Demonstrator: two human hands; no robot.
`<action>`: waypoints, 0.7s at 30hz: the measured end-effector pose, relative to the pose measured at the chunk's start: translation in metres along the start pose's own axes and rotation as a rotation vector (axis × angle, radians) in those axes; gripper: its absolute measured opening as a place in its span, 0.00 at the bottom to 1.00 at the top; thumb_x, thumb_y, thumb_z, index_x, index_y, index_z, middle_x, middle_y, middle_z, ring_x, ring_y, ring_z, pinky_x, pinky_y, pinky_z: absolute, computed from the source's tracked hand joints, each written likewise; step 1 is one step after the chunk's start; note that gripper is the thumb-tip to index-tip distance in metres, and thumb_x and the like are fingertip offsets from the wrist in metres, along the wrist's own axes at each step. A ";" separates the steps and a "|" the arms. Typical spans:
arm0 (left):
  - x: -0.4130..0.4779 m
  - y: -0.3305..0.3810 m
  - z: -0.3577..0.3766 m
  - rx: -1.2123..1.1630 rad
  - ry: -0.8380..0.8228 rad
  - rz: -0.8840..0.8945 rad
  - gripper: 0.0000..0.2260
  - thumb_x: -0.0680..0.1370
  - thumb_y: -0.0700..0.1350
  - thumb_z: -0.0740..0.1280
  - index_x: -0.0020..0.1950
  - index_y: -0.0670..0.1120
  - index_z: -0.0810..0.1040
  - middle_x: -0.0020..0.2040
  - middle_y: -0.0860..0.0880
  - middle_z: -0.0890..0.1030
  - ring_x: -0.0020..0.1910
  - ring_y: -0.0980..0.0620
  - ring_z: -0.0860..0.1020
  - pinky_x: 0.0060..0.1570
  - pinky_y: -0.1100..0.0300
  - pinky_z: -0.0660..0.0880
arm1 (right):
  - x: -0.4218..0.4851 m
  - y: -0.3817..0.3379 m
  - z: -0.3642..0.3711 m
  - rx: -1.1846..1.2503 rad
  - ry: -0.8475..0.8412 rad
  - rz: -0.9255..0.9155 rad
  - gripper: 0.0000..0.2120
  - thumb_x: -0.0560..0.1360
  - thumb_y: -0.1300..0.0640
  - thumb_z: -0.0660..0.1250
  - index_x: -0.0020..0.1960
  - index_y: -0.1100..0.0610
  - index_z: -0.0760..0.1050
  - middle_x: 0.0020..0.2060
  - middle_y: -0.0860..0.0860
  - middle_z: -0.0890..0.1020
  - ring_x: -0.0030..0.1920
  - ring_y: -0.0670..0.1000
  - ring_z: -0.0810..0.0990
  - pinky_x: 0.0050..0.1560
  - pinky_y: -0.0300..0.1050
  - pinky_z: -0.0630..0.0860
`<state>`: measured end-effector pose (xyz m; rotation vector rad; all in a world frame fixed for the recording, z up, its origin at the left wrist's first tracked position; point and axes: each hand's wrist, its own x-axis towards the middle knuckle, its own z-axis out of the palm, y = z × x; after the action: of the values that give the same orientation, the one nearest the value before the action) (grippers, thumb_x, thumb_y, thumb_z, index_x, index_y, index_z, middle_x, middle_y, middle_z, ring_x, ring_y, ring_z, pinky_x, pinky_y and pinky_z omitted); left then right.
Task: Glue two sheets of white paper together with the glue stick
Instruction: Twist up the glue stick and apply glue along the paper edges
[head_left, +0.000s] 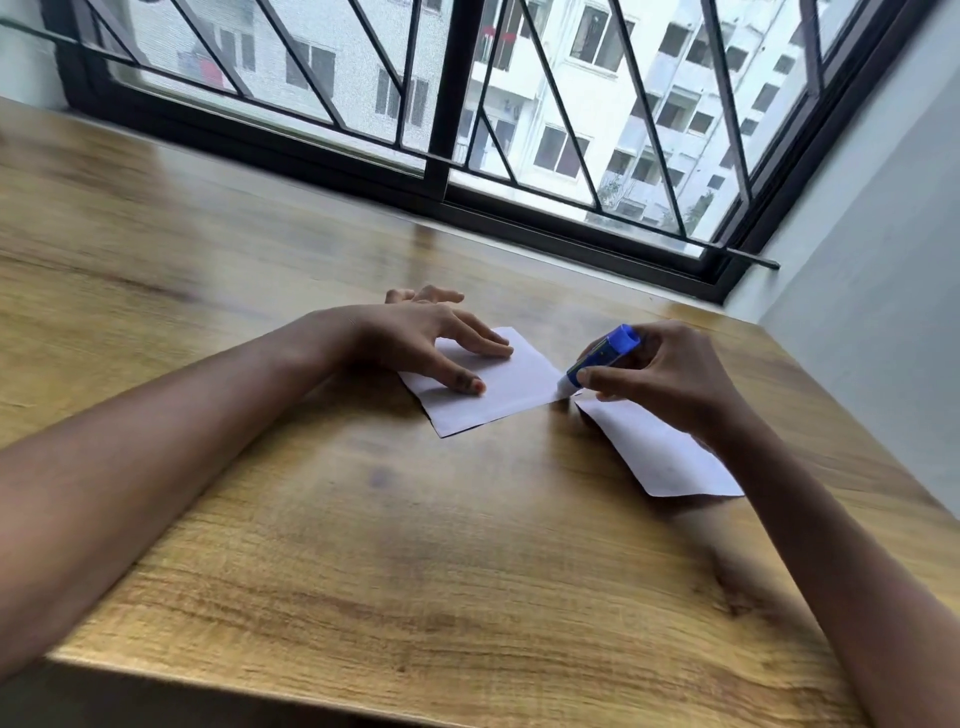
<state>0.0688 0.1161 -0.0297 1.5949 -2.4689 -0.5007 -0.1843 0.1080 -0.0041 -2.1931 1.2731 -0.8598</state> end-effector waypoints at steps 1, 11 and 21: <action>0.000 0.000 0.000 0.002 0.000 0.001 0.30 0.65 0.68 0.60 0.67 0.69 0.63 0.71 0.68 0.61 0.75 0.55 0.44 0.67 0.47 0.42 | 0.000 0.000 -0.001 -0.011 0.008 0.000 0.04 0.65 0.61 0.76 0.37 0.54 0.83 0.35 0.55 0.86 0.35 0.50 0.83 0.45 0.54 0.83; 0.004 -0.004 0.002 -0.007 0.047 0.009 0.30 0.63 0.69 0.61 0.66 0.68 0.66 0.70 0.68 0.63 0.74 0.55 0.46 0.65 0.49 0.45 | 0.000 0.007 -0.007 0.048 0.088 -0.012 0.06 0.67 0.63 0.74 0.37 0.52 0.83 0.35 0.48 0.86 0.37 0.49 0.84 0.43 0.46 0.83; 0.002 0.017 0.007 0.521 0.535 -0.224 0.35 0.60 0.79 0.54 0.54 0.58 0.80 0.47 0.50 0.82 0.66 0.48 0.66 0.67 0.36 0.34 | -0.004 0.004 -0.015 0.487 0.203 0.071 0.10 0.72 0.62 0.70 0.34 0.52 0.84 0.30 0.47 0.84 0.37 0.51 0.79 0.43 0.44 0.81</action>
<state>0.0510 0.1218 -0.0304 1.8751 -2.1058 0.5356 -0.1987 0.1087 0.0023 -1.7021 1.0789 -1.2394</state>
